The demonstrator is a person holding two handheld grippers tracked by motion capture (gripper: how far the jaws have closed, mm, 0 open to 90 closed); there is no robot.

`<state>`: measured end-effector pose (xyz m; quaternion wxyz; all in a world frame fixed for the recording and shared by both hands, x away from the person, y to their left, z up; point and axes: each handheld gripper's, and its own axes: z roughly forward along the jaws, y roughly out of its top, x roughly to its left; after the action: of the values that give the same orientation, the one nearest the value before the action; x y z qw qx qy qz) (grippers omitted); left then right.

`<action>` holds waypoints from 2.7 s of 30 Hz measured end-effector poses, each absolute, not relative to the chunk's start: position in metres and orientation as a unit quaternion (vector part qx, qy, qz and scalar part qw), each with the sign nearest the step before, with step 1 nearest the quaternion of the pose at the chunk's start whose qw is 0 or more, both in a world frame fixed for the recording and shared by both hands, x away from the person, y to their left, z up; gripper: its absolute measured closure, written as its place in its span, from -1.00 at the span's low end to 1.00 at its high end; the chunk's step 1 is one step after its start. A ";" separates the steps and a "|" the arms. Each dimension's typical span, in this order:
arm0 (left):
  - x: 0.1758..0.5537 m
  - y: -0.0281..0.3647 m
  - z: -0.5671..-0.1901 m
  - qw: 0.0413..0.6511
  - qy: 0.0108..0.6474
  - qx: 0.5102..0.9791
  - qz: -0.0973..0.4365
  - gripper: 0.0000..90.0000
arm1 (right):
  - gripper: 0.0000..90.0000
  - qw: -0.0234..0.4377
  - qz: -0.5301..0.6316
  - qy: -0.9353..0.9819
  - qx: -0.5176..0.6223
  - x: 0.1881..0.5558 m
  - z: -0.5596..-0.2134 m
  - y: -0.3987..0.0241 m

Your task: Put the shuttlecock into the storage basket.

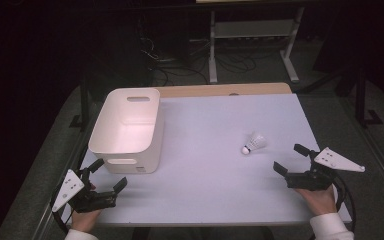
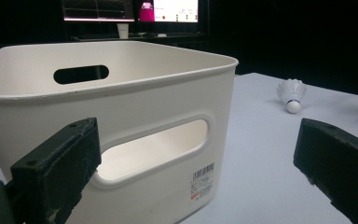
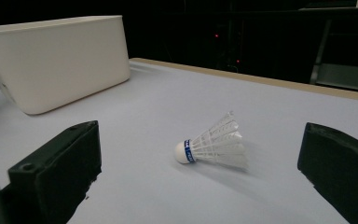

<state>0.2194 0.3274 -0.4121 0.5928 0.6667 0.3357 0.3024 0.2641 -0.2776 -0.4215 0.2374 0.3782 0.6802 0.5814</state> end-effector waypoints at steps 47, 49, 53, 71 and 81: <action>0.218 0.323 -0.373 0.604 0.317 0.664 0.306 -0.99 | -1.00 0.237 0.584 0.678 0.378 0.264 -0.421 -0.277; 0.219 0.322 -0.372 0.607 0.319 0.661 0.304 -0.99 | -1.00 0.237 0.584 0.678 0.378 0.264 -0.421 -0.277; 0.222 0.322 -0.368 0.608 0.316 0.664 0.299 -0.99 | -1.00 0.238 0.584 0.678 0.378 0.264 -0.421 -0.277; 0.236 0.315 -0.343 0.599 0.301 0.685 0.286 -0.99 | -1.00 0.235 0.584 0.679 0.379 0.263 -0.421 -0.276; 0.248 0.308 -0.326 0.597 0.291 0.693 0.280 -0.99 | -1.00 0.238 0.583 0.678 0.379 0.263 -0.421 -0.276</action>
<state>0.2479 0.3081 -0.3263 0.5975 0.6928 0.2913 0.2795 0.2628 -0.2763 -0.4207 0.2380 0.3788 0.6779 0.5834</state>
